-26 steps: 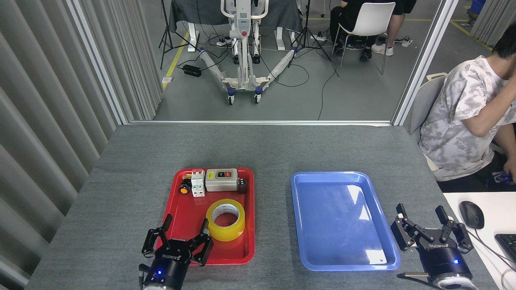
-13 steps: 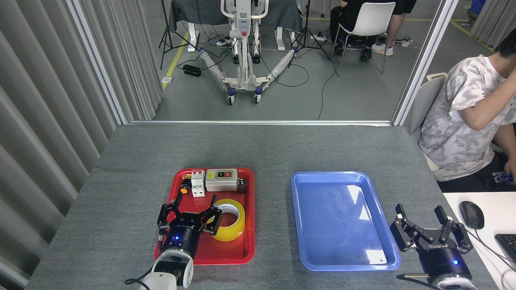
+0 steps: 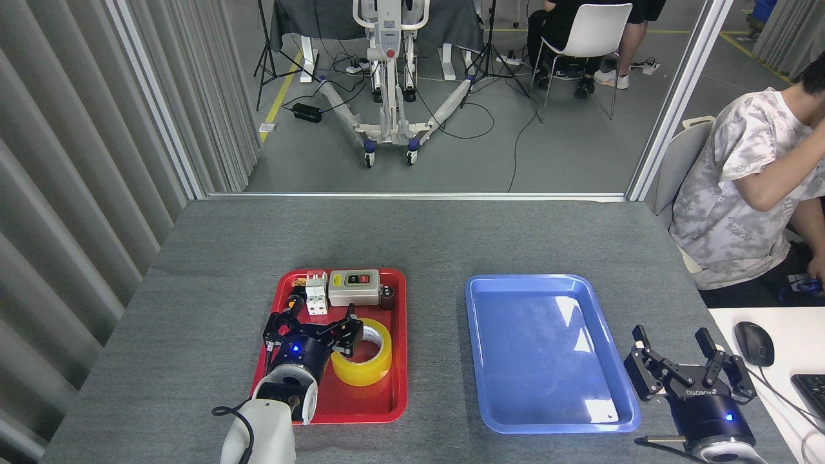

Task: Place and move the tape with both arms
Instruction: 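Lower the left gripper into the tape roll's hole and grip its rim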

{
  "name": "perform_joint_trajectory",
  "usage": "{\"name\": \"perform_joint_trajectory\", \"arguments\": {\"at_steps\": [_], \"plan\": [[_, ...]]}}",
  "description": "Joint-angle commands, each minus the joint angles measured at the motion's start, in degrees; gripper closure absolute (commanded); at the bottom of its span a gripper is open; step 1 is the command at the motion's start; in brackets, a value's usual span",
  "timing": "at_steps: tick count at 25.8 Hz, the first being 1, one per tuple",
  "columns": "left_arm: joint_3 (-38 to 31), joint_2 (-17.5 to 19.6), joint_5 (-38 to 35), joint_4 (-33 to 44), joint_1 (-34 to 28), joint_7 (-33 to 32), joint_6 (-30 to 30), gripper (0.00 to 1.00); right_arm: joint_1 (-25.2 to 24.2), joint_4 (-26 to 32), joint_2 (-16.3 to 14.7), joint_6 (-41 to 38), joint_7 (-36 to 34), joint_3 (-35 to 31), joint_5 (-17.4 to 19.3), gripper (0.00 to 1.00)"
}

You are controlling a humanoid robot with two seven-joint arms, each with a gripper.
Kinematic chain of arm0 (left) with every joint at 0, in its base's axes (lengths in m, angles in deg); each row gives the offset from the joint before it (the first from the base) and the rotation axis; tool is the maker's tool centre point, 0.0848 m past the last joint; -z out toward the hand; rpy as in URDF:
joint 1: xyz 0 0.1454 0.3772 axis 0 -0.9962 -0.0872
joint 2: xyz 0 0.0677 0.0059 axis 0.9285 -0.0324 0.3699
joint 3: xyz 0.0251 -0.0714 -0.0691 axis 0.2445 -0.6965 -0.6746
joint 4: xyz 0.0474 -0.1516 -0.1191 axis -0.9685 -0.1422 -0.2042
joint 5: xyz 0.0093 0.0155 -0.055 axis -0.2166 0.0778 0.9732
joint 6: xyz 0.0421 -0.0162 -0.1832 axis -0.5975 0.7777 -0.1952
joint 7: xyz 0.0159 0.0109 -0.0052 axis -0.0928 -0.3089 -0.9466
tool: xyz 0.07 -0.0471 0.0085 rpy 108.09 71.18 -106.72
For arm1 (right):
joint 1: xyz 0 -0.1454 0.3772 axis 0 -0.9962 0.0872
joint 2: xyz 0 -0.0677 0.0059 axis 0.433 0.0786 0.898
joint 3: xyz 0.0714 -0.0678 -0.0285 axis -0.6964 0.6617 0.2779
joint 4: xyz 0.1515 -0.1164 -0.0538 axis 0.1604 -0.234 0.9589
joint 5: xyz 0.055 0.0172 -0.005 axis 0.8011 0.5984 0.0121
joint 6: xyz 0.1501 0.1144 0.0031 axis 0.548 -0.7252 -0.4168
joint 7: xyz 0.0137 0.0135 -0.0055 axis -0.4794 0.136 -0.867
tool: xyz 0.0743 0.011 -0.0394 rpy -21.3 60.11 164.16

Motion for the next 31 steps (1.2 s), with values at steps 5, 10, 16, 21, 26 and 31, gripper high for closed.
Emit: {"name": "perform_joint_trajectory", "arguments": {"at_steps": [5, 10, 16, 21, 26, 31], "plan": [[-0.03, 1.26, 0.24, 1.93, 3.31, -20.51, 0.40, 0.00, 1.47, 0.00, -0.06, 0.01, 0.04, 0.09, 0.00, 0.01], [-0.12, 1.00, 0.24, 1.84, 4.81, -35.36, 0.84, 0.01, 1.47, 0.00, 0.30, 0.01, 0.04, 0.09, 0.00, 0.01], [-0.56, -0.05, 0.85, 3.07, 5.34, -45.74, 5.85, 0.00, 0.42, 0.09, 0.82, 0.01, 0.13, 0.27, -0.17, 0.01], [-0.74, -1.28, 1.12, 2.98, 5.34, -45.12, 8.57, 0.00, 0.59, 0.09, 0.47, 0.10, 0.04, 0.09, -0.17, 0.01], [-0.83, -1.72, 1.12, 0.96, 5.42, -44.33, 8.22, 0.01, 0.51, 0.09, 0.65, 0.19, 0.04, 0.09, -0.17, 0.01], [-1.97, -1.20, 1.03, -2.73, 5.86, -35.19, 7.96, 0.01, 0.42, 0.09, 0.82, -0.16, 0.04, 0.27, -0.26, 0.01]]}}
